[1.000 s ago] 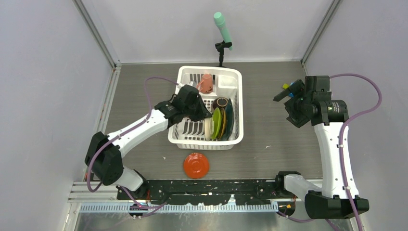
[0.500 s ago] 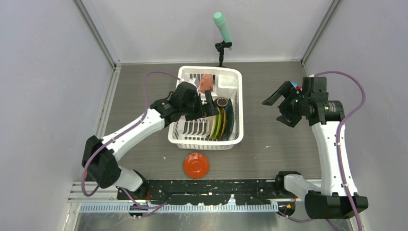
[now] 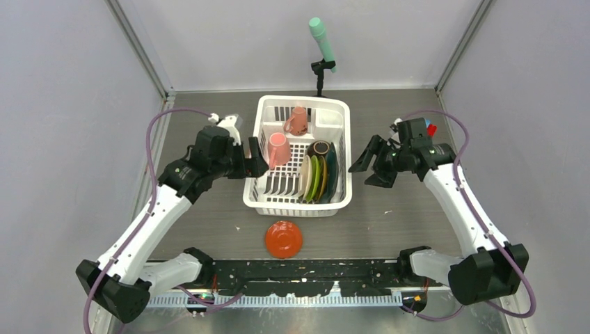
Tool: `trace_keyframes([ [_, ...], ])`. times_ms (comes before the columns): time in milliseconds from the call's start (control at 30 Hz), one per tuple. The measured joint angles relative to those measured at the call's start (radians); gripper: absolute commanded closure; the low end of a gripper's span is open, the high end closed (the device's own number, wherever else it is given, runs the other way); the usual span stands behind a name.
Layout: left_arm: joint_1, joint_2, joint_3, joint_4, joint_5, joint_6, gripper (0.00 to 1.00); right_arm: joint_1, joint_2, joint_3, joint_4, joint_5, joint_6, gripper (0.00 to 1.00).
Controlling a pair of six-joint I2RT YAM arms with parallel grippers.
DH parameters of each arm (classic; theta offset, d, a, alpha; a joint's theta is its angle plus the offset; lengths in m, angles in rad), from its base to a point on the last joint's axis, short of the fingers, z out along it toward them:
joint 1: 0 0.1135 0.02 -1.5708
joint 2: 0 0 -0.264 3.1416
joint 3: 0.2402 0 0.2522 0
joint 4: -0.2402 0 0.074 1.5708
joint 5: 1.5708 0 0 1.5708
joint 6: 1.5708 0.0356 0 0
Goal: Load the mixed dishes into the dish rack
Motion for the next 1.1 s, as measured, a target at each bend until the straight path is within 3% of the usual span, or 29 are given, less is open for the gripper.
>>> trace_keyframes([
  [300,0.034,0.002,-0.187,-0.024,-0.024,0.008,0.52,0.050,0.104,-0.069,0.127,0.034,0.025,0.48],
  [767,0.077,0.086,-0.192,0.011,-0.056,0.015,0.79,0.088,0.174,-0.112,0.264,-0.005,0.057,0.83],
  [867,0.079,0.091,-0.192,0.016,-0.058,0.018,1.00,0.088,0.186,-0.100,0.253,-0.008,0.052,0.91],
  [967,0.090,0.097,-0.190,0.023,-0.045,0.027,1.00,0.089,0.200,-0.080,0.238,-0.003,0.045,0.99],
  [1100,0.101,0.130,-0.167,0.028,-0.041,0.039,1.00,0.091,0.227,-0.047,0.224,0.021,0.035,0.99],
])
